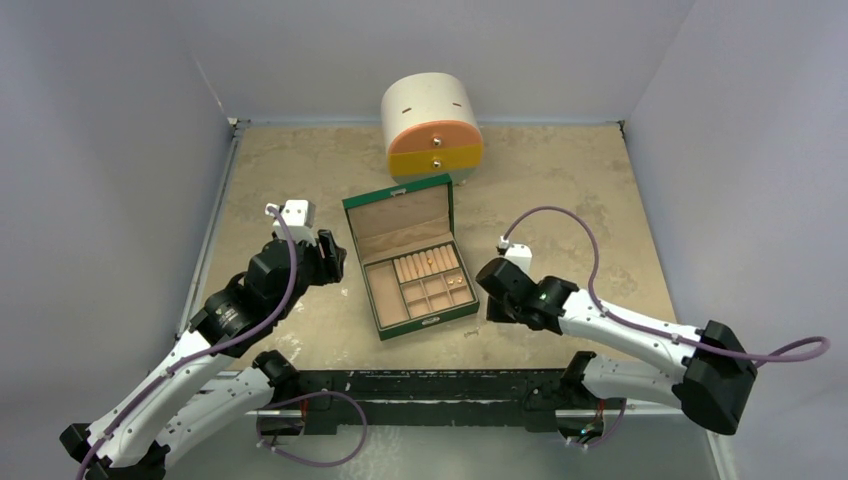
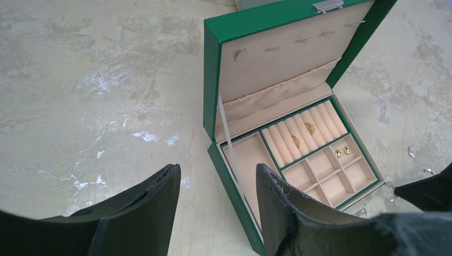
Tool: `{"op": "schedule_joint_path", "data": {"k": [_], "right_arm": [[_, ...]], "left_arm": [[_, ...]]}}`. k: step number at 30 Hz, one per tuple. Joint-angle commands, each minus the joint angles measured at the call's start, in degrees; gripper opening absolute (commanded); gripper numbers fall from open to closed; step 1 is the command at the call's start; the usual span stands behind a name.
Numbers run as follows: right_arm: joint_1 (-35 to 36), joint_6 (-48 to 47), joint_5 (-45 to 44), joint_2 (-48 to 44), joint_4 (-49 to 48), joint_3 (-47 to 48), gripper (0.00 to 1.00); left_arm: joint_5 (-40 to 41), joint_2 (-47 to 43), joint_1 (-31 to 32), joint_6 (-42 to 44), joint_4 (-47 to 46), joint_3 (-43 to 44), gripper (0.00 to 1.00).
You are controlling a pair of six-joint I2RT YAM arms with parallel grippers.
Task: Organize the mixed jewelry
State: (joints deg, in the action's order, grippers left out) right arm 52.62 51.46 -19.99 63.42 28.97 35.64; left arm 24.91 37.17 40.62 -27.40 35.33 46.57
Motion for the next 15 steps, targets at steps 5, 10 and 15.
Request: {"op": "schedule_joint_path", "data": {"k": [5, 10, 15], "right_arm": [[0.4, -2.3, -5.6, -3.2, 7.0, 11.1, 0.0], [0.4, -4.3, -5.0, -1.7, 6.3, 15.1, 0.0], [0.4, -5.1, -3.1, 0.3, 3.5, 15.8, 0.0]], "left_arm": [[1.0, -0.3, -0.3, 0.2, -1.4, 1.2, 0.54], [1.2, -0.4, -0.3, 0.2, -1.3, 1.3, 0.54], [1.3, -0.5, -0.3, 0.2, -1.3, 1.3, 0.54]]}}
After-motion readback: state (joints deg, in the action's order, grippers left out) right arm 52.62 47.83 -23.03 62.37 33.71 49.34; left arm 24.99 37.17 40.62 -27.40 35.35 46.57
